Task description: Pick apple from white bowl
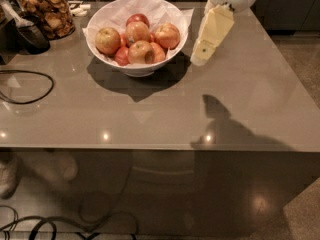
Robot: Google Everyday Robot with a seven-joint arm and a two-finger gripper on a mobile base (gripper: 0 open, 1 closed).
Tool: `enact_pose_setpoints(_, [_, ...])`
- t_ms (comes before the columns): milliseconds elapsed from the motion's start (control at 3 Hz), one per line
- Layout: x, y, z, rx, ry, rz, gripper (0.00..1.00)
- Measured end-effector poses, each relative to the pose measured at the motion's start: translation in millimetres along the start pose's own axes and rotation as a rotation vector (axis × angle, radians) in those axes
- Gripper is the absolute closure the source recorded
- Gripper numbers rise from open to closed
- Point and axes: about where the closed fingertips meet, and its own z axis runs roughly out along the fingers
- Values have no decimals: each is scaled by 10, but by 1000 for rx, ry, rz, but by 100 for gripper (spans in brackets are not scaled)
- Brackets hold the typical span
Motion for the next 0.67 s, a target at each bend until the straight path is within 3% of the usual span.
enact_pose_setpoints(333, [-195, -136, 71, -24, -19, 8, 20])
enact_pose_setpoints(667, [-337, -228, 141, -43, -31, 13, 13])
